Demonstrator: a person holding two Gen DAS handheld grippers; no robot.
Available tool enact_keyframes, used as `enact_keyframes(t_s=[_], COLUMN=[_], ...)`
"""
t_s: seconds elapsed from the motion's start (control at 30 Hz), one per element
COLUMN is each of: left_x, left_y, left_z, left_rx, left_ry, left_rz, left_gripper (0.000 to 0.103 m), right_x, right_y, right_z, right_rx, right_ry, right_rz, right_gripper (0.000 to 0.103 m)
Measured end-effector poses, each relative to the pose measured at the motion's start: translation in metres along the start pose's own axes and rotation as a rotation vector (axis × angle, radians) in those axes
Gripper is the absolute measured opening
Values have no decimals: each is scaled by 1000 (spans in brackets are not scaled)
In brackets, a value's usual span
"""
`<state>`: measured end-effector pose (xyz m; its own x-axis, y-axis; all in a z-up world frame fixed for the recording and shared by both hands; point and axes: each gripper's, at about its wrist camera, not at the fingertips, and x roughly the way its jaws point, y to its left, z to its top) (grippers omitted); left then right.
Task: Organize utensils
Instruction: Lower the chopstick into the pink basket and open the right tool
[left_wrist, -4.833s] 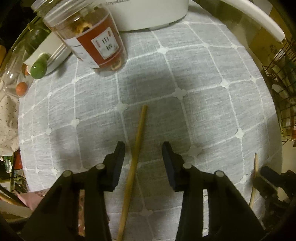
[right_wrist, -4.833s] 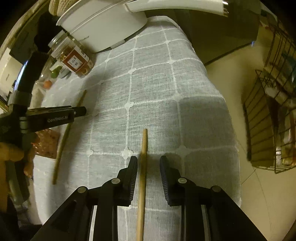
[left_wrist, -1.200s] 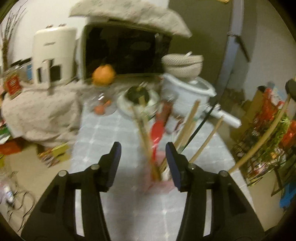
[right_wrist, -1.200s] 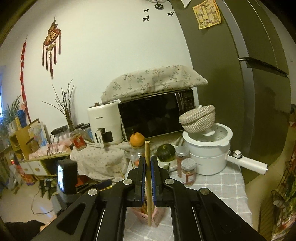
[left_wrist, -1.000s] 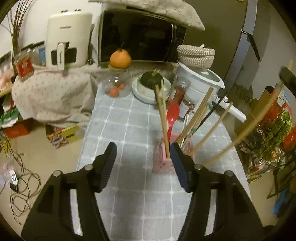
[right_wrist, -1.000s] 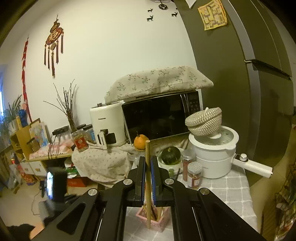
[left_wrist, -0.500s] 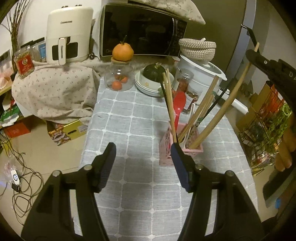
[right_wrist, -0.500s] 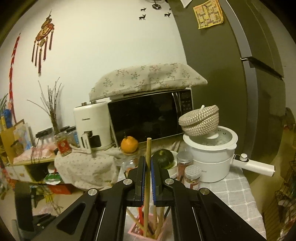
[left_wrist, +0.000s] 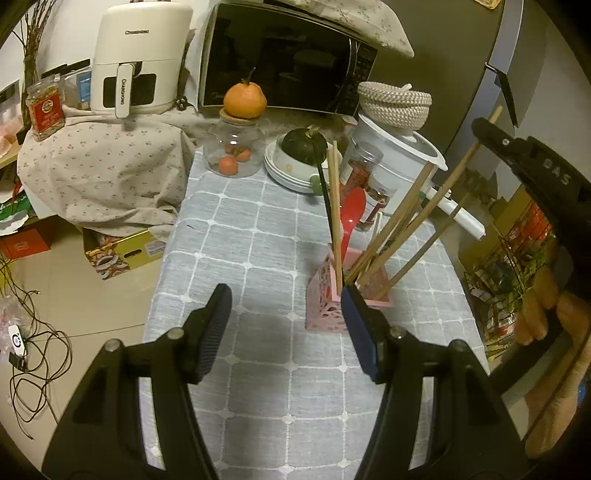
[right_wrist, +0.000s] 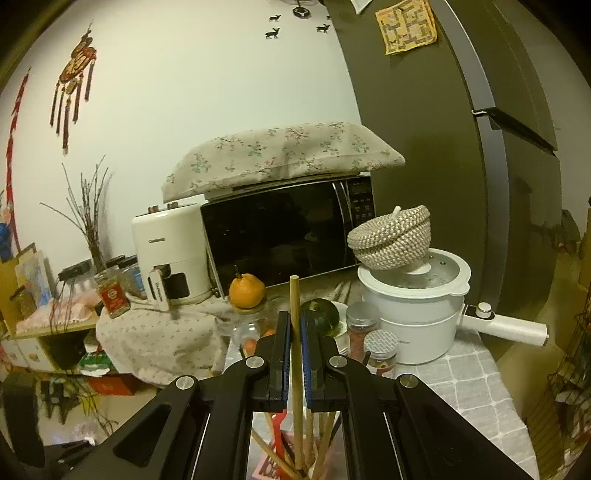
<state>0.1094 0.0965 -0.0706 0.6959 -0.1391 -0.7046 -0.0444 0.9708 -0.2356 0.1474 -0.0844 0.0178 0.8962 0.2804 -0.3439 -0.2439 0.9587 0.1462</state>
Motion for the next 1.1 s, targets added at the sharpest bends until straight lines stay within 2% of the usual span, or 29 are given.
enact_keyframes(t_s=[0.37, 0.7, 0.73, 0.8, 0.9, 0.97, 1.1], left_x=[2, 3, 3, 3, 2, 0, -4], left_y=[0, -1, -1, -2, -4, -6, -10], left_z=[2, 1, 1, 1, -1, -2, -4], left_rx=[-15, -11, -12, -2, 12, 22, 37], left_ry=[10, 11, 11, 10, 7, 4, -2], left_rz=[-12, -10, -10, -11, -10, -11, -11], left_gripper=[62, 62, 62, 62, 62, 62, 63], right_x=[21, 36, 36, 32, 18, 6, -22], right_y=[-7, 1, 2, 1, 2, 1, -4], right_z=[-9, -28, -28, -26, -18, -11, 2], right_rx=[50, 12, 12, 17, 12, 3, -21], right_ry=[-20, 43, 51, 52, 20, -3, -43], right_rz=[-28, -17, -14, -7, 7, 13, 9], right_gripper=[5, 7, 9, 28, 45, 50, 66])
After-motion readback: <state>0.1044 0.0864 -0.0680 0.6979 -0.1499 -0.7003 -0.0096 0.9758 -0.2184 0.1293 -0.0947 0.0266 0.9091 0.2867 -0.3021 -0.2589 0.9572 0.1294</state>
